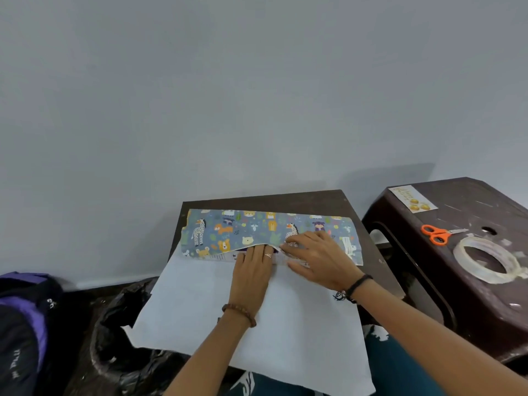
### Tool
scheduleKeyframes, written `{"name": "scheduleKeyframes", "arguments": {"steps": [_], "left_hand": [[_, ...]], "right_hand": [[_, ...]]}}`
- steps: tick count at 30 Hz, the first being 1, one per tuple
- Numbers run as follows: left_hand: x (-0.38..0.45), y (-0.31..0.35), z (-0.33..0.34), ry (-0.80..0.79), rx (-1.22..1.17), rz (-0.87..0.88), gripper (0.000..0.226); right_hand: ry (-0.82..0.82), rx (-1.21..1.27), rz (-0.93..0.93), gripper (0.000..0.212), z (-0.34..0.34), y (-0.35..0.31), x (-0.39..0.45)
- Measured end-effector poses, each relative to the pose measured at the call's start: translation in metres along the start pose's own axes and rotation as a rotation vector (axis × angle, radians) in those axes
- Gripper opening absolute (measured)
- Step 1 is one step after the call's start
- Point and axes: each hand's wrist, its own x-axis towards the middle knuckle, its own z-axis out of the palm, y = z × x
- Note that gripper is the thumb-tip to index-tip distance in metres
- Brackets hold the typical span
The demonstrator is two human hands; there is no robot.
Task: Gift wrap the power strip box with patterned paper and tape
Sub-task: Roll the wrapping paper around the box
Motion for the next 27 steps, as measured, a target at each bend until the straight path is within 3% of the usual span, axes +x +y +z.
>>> {"name": "scheduleKeyframes", "arguments": {"steps": [3,5,9,17,19,22,25,27], "left_hand": [[-0.011,-0.001,0.006,-0.029,-0.019,-0.004,0.04],[-0.015,-0.002,0.011,-0.064,-0.063,-0.045,0.038],[-0.016,-0.006,0.016,-0.316,-0.144,-0.205,0.044],[-0.018,-0.01,0.025,-0.381,-0.141,-0.217,0.051],[-0.016,-0.013,0.024,-0.33,-0.285,-0.319,0.052],[-0.008,-0.032,0.022,-0.166,-0.354,-0.641,0.055],[0.002,-0.066,0.019,-0.227,-0.272,-0.811,0.065],[0.002,-0.084,0.018,-0.315,-0.222,-0.758,0.069]], "right_hand": [[-0.095,0.124,0.133,0.035,-0.001,-0.003,0.004],[-0.092,0.1,0.166,0.028,0.001,-0.006,0.009],[-0.163,-0.027,0.203,0.031,0.012,-0.013,0.023],[-0.208,-0.132,0.317,0.035,0.033,-0.015,0.043],[-0.198,-0.107,0.331,0.033,0.033,-0.013,0.044],[-0.146,-0.119,0.341,0.024,0.026,-0.017,0.042],[-0.094,-0.103,0.348,0.022,0.025,-0.018,0.038],[-0.117,-0.058,0.383,0.023,0.03,-0.016,0.038]]}}
